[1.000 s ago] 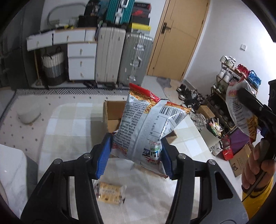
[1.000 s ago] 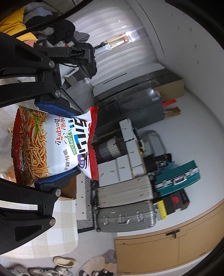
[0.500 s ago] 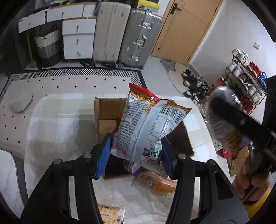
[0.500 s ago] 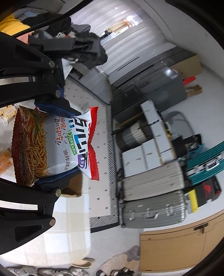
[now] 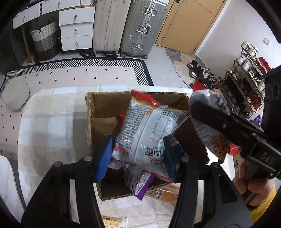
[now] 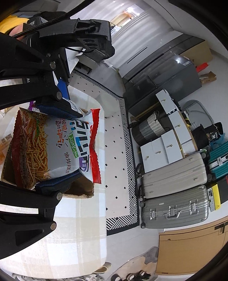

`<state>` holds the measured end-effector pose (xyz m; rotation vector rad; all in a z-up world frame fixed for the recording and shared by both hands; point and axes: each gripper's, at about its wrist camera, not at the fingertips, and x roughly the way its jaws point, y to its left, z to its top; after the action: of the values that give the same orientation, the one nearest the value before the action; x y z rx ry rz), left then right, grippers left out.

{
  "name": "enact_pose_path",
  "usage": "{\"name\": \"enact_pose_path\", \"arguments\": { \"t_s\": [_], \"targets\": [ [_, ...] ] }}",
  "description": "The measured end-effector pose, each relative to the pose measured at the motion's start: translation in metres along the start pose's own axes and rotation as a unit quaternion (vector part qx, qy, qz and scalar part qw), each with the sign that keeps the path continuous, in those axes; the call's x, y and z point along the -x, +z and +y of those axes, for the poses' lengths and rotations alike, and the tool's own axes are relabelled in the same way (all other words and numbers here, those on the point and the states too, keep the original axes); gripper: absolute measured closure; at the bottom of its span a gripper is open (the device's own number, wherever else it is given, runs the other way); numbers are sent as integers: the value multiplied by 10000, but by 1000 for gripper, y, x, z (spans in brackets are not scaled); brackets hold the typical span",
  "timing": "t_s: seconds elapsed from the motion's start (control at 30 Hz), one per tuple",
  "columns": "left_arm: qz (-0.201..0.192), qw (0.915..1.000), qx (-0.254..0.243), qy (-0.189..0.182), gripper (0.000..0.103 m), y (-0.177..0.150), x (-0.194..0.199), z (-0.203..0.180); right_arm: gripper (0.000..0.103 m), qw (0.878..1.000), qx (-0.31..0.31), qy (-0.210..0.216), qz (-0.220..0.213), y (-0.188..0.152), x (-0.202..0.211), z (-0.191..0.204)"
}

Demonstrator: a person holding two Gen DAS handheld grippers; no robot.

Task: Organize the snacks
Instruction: 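Carry both held bags up and over the SF box, then open both tools to drop the bags into the box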

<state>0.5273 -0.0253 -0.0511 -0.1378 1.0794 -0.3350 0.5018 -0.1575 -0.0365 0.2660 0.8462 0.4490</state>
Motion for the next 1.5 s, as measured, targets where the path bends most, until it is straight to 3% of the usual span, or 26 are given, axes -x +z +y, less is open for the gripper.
{"name": "enact_pose_path", "arguments": {
  "t_s": [0.47, 0.57, 0.67, 0.87, 1.37, 1.5],
  "targets": [
    [45, 10000, -52, 14, 51, 8, -11, 4, 45, 9999, -25, -69, 73, -4, -14, -5],
    [29, 9999, -4, -162, 40, 5, -5, 5, 45, 10000, -37, -49, 76, -5, -13, -5],
    [-60, 9998, 25, -186, 36, 3, 1, 9, 45, 9999, -102, 21, -9, -5, -10, -9],
    [-285, 9995, 143, 82, 27, -1, 20, 19, 45, 9998, -156, -86, -17, -4, -11, -14],
    [-402, 9992, 70, 54, 27, -31, 57, 23, 45, 9989, -86, -413, 215, -7, -35, -16],
    [-478, 9987, -46, 177, 26, -38, 71, 17, 39, 9992, -81, -306, 250, -4, -35, -13]
  ]
}}
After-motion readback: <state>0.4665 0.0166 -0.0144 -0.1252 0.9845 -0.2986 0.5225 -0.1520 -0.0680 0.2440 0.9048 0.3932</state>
